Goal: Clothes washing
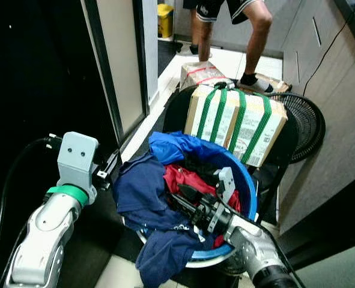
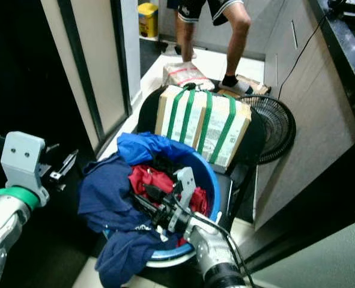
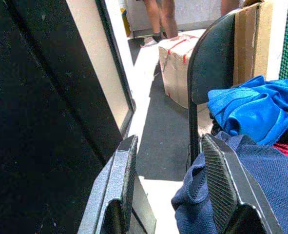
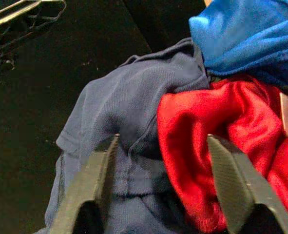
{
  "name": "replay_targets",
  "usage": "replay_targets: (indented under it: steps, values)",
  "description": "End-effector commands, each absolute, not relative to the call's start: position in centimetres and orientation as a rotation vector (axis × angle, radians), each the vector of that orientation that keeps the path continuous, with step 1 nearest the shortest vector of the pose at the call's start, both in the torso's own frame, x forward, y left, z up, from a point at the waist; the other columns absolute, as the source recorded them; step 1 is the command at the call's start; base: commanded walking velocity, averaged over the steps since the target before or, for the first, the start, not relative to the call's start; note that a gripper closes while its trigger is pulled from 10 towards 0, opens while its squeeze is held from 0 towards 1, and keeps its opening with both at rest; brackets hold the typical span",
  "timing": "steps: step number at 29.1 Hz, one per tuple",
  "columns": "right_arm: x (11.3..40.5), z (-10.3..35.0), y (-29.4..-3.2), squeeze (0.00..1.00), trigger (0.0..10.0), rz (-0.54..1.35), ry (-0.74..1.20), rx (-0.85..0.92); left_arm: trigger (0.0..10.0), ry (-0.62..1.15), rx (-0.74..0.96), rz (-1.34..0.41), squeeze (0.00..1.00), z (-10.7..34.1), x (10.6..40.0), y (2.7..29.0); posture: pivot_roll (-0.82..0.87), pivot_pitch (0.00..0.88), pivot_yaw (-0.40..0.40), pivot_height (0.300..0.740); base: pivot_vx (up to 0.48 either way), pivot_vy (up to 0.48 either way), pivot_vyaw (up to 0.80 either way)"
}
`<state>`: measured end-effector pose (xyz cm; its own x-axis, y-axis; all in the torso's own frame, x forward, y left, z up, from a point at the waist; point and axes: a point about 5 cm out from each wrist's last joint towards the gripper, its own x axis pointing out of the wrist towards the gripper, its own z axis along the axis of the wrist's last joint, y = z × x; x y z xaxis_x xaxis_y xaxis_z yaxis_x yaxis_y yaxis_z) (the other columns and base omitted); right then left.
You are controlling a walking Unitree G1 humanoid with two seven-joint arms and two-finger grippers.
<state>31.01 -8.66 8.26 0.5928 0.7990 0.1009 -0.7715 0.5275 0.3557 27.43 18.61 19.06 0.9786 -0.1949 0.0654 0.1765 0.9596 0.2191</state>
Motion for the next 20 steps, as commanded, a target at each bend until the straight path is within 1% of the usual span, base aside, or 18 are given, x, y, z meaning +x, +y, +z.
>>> replay_targets:
  steps: [1,5,6,7,8,12,14,17,20]
  values:
    - [31.3,8.5,-8.2,1.00,10.0,0.941,0.072,0.367,10.0,-0.079,0.232,-0.184,0.00,18.9,27.3,18.9,0.18,0.072,0.065,0.740,0.000,0.000,0.00]
    - [31.7,8.7,-7.5,1.00,10.0,0.951,0.078,0.310,10.0,-0.079,0.232,-0.181,0.00,18.9,27.3,18.9,0.18,0.072,0.062,0.740,0.000,0.000,0.00]
    - [31.7,8.6,-7.0,0.38,10.0,0.971,0.085,0.286,10.0,-0.079,0.232,-0.180,0.00,18.9,27.3,18.9,0.18,0.072,0.062,0.740,0.000,0.000,0.00]
    - [31.7,8.6,-6.7,0.38,10.0,0.984,0.089,0.271,10.0,-0.079,0.232,-0.179,0.00,18.9,27.3,18.9,0.18,0.072,0.062,0.740,0.000,0.000,0.00]
    - [31.7,8.6,-6.4,0.00,10.0,0.996,0.088,0.256,10.0,-0.079,0.232,-0.179,0.00,18.9,27.3,18.9,0.18,0.072,0.062,0.740,0.000,0.000,0.00]
    - [31.5,8.8,-5.4,0.00,10.0,1.048,0.073,0.235,10.0,-0.080,0.231,-0.181,0.00,18.8,27.4,18.8,0.18,0.072,0.060,0.740,0.000,0.000,0.00]
    - [31.5,8.9,-5.3,0.00,10.0,1.053,0.072,0.234,10.0,-0.080,0.230,-0.181,0.00,18.8,27.4,18.8,0.18,0.072,0.060,0.740,0.000,0.000,0.00]
    - [31.0,8.7,-4.0,0.00,10.0,1.121,0.087,0.203,10.0,-0.080,0.230,-0.184,0.00,18.8,27.5,18.8,0.18,0.072,0.063,0.740,0.000,0.000,0.00]
    - [30.9,8.6,-3.7,0.00,10.0,1.136,0.091,0.194,10.0,-0.080,0.230,-0.185,0.00,18.8,27.5,18.7,0.18,0.072,0.063,0.740,0.000,0.000,0.00]
